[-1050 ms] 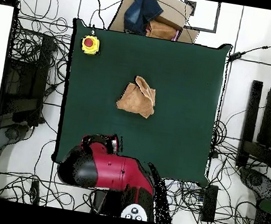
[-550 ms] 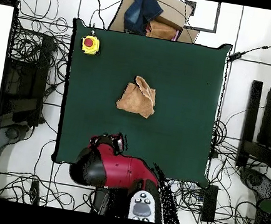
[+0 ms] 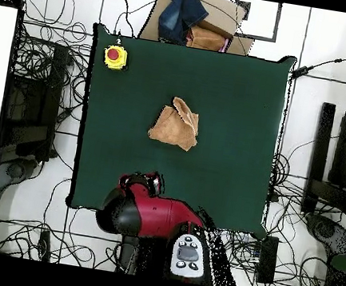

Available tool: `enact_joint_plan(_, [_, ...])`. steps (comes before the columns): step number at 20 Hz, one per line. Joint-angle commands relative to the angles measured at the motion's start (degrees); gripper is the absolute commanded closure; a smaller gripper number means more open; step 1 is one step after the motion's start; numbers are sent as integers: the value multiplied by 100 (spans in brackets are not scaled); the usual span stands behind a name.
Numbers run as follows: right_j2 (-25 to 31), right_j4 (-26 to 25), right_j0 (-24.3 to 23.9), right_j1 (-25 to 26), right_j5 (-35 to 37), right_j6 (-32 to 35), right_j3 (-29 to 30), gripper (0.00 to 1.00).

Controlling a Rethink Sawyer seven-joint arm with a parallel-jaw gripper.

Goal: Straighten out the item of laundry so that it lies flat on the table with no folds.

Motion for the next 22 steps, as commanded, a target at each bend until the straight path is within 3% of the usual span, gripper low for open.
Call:
enact_joint_plan(1, [23,-244,-103,-191,220,502,-379,0])
enact_joint_plan(7, [411,57,-292,-631,1407,259,-506,0])
enact_joint_plan(11, [535,148,-462,-543,1962,138,-1022,0])
enact_joint_plan(17, [-41,258,-282,551,2357,718,-2628,0])
enact_joint_plan(22, [-72,388,-304,1011,2648,934,-3383,0])
